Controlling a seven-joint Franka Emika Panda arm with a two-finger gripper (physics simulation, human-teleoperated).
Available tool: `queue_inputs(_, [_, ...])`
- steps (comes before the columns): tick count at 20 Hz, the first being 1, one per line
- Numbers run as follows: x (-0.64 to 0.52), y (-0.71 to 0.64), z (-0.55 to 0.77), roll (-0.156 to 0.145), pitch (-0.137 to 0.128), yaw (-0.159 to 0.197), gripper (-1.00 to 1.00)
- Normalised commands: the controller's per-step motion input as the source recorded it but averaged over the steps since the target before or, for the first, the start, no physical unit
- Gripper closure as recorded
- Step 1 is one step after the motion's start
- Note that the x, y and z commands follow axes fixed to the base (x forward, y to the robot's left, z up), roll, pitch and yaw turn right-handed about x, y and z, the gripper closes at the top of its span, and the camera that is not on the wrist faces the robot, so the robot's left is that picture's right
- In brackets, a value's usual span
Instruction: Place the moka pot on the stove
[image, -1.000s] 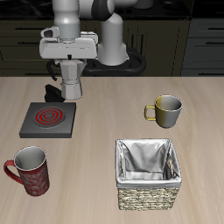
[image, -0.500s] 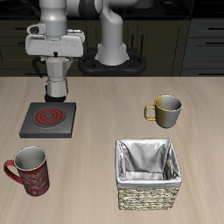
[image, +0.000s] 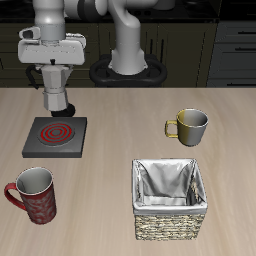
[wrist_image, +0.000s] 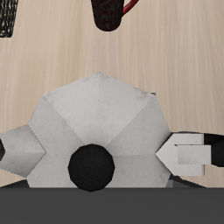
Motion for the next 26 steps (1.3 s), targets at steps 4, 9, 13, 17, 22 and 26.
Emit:
queue_inputs(4, [0.02, -0.19, 0.04, -0.001, -0.026, 0.023, 1.00])
queue_inputs(9, [-0.01, -0.08, -0.05, -0.002, -0.007, 0.003, 1.00])
queue_inputs(13, [0.14, -0.08, -0.15, -0.006, 0.014, -0.023, 1.00])
queue_inputs(17, [0.14, 0.01, -0.22, -0.021, 0.019, 0.016, 1.00])
queue_inputs(22, [0.10, 0.03, -0.17, -0.005, 0.021, -0.021, 1.00])
queue_inputs(26, [0.11, -0.01, -0.24, -0.027, 0.033, -0.011, 1.00])
